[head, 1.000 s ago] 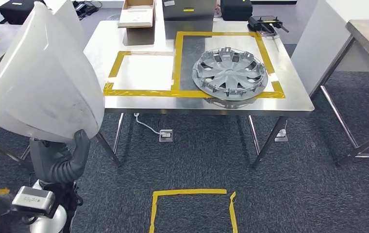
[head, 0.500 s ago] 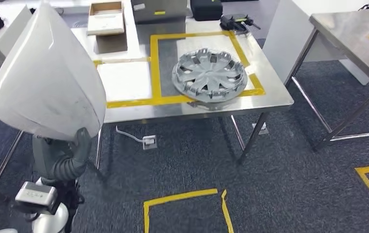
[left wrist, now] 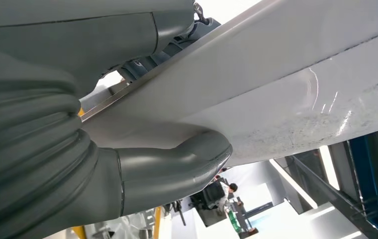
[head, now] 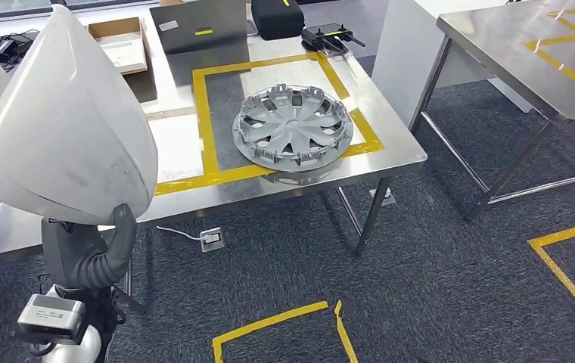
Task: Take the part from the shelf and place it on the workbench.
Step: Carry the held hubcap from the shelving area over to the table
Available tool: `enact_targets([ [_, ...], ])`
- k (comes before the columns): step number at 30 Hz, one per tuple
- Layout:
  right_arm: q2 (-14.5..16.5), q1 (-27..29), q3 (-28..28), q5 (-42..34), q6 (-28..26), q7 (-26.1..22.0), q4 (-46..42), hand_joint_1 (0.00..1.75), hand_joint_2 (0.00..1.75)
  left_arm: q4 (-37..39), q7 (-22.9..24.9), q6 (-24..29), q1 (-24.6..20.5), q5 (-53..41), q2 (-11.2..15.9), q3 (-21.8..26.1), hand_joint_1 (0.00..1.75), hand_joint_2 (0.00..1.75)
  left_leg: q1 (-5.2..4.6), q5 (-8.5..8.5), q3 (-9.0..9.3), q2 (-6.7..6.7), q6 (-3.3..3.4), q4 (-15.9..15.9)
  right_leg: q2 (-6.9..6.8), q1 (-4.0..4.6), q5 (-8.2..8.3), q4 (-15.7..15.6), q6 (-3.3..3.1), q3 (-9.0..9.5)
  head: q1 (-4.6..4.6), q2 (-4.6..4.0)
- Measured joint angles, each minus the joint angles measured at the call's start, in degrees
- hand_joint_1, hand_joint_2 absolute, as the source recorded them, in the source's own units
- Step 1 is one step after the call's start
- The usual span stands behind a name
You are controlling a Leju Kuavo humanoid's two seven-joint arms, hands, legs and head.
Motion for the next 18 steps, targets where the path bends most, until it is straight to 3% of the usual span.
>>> enact_targets([
  [3, 0.0, 0.0, -0.1, 0.0, 0.0, 0.0, 0.0, 0.00, 0.00, -0.4, 0.0, 0.3, 0.1, -0.4, 0.0, 0.1, 1.75, 1.75, -0.18, 0.18, 0.47, -0.08, 1.66, -0.5, -0.03, 0.06, -0.27, 0.4, 1.27, 0.17, 0.02, 0.00],
  [5, 0.0, 0.0, -0.2, -0.1, 0.5, -0.4, 0.0, 0.00, 0.00, -0.7, 0.0, 0.3, 0.1, -0.7, 0.0, 0.2, 1.75, 1.75, -0.07, 0.11, 1.09, -0.16, 2.44, -0.7, -0.33, -0.01, -0.99, 2.9, 1.68, -0.90, 0.20, 0.00],
  [8, 0.1, 0.2, -0.2, -0.3, 2.4, -2.6, 0.0, 0.00, 0.00, -1.0, -0.1, 0.3, 0.6, -0.5, 0.2, 0.3, 1.75, 1.75, -0.21, -0.54, 1.57, -0.15, 3.16, -0.7, -0.67, 0.01, -5.08, 13.2, 2.08, -7.30, 0.55, -0.01],
  [9, 0.1, 0.4, -0.3, -0.4, 3.0, -3.3, 0.0, 0.00, 0.00, -1.0, -0.1, 0.2, 1.0, -0.2, 0.4, 0.4, 1.75, 1.75, -0.33, -0.81, 1.76, -0.17, 3.25, -0.7, -0.67, 0.04, -5.95, 15.9, 2.07, -9.39, 0.59, -0.01],
  [10, 0.1, 0.7, -0.3, -0.5, 3.5, -3.9, 0.0, 0.00, 0.00, -1.0, -0.2, 0.0, 1.4, 0.0, 0.6, 0.4, 1.75, 1.75, -0.44, -1.11, 2.06, -0.21, 3.28, -0.7, -0.67, 0.09, -5.68, 16.8, 1.92, -10.58, 0.61, -0.01],
  [11, 0.1, 0.9, -0.3, -0.5, 3.8, -4.4, 0.0, 0.00, 0.00, -1.1, -0.3, -0.1, 1.8, 0.2, 0.7, 0.5, 1.75, 1.75, -0.53, -1.43, 2.50, -0.26, 3.27, -0.7, -0.67, 0.19, -4.13, 15.4, 1.66, -10.63, 0.63, 0.00],
  [13, 0.0, 1.2, -0.3, -0.6, 4.4, -5.1, 0.0, 0.00, 0.00, -1.4, -0.5, -0.2, 2.3, 0.3, 0.9, 0.7, 1.75, 1.75, -0.64, -2.14, 3.47, -0.30, 3.10, -0.7, -0.79, 0.62, 0.97, 7.8, 0.76, -8.13, 0.66, 0.00],
  [14, 0.0, 1.2, -0.3, -0.6, 4.6, -5.3, 0.0, 0.00, 0.00, -1.6, -0.5, -0.3, 2.4, 0.3, 0.9, 0.8, 1.75, 1.75, -0.69, -2.46, 3.85, -0.29, 2.92, -0.8, -0.96, 0.95, 2.13, 4.4, 0.30, -6.89, 0.62, 0.00],
  [16, 0.0, 1.2, -0.3, -0.7, 4.7, -5.4, 0.0, 0.00, 0.00, -1.8, -0.5, -0.6, 2.5, 0.3, 0.9, 1.0, 1.75, 1.75, -0.73, -2.78, 4.31, -0.27, 2.33, -0.9, -1.17, 1.51, 2.12, 1.0, -0.35, -5.75, 0.66, 0.00],
  [18, 0.0, 1.4, -0.3, -0.9, 4.7, -5.4, 0.0, 0.00, 0.00, -1.9, -0.6, -0.9, 2.5, 0.4, 1.0, 1.0, 1.75, 1.75, -0.82, -2.65, 4.78, -0.28, 1.51, -0.5, -0.99, 1.43, 2.28, 0.4, -0.80, -5.12, 0.73, 0.00],
])
